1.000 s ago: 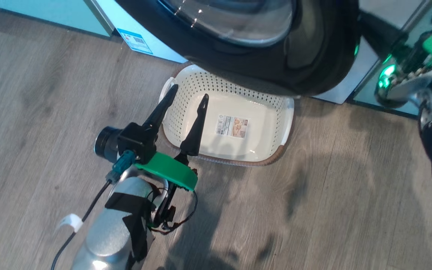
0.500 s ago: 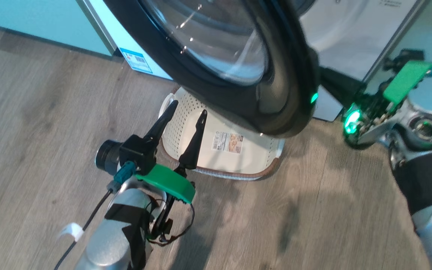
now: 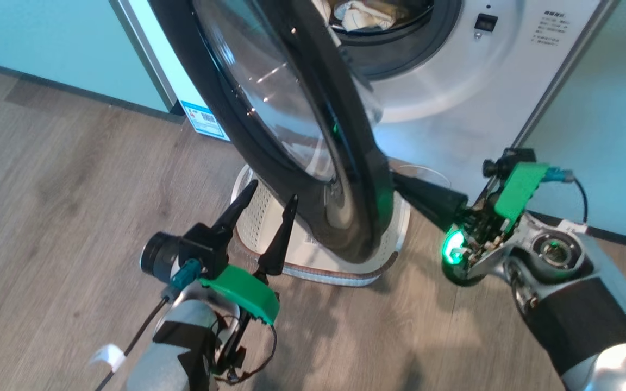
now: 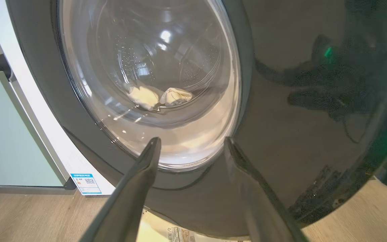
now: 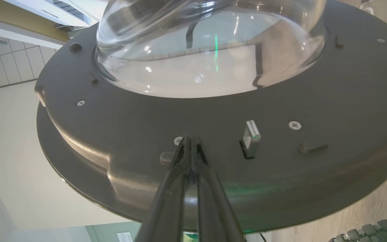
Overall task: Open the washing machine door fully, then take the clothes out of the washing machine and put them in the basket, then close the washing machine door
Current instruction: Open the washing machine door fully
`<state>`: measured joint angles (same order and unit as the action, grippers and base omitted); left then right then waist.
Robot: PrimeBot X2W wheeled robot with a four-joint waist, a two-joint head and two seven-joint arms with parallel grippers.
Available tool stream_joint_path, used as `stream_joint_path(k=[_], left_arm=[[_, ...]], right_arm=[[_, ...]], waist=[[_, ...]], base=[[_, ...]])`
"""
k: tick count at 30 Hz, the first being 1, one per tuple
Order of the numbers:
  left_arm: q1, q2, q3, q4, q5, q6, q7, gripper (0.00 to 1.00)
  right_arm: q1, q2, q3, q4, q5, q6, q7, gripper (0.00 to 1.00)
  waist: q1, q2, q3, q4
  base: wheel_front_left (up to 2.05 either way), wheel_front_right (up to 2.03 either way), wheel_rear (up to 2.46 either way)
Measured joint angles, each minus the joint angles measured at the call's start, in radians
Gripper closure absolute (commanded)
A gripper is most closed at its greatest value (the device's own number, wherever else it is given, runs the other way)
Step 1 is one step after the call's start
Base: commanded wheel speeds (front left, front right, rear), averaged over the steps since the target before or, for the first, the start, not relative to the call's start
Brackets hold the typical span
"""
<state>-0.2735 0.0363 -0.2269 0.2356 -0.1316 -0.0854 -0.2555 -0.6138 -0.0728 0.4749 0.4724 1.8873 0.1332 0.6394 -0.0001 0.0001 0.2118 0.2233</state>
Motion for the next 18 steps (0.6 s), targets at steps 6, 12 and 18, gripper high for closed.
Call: stream_joint_path(k=[6,12,18], left_arm=[[0.033,0.001,0.000,0.005,0.009,-0.001,0.000,0.00],[0.042,0.001,0.002,0.004,0.009,-0.008,0.000,0.00],[0.044,0.001,0.006,0.004,0.009,-0.008,0.000,0.00]], right_arm=[[0.037,0.001,0.052,-0.019,0.043,-0.003,-0.027,1.00],[0.038,0.008,0.081,-0.031,0.065,-0.003,-0.046,1.00],[0.038,0.008,0.083,-0.035,0.075,-0.003,-0.080,1.00]], waist=[[-0.0001,0.0000,-0.034,0.001],[0.0000,0.0000,-0.042,-0.006],[0.0000,0.0000,-0.042,-0.012]], base=[[0.00,0.00,0.00],[0.00,0.00,0.00],[0.00,0.00,0.00]])
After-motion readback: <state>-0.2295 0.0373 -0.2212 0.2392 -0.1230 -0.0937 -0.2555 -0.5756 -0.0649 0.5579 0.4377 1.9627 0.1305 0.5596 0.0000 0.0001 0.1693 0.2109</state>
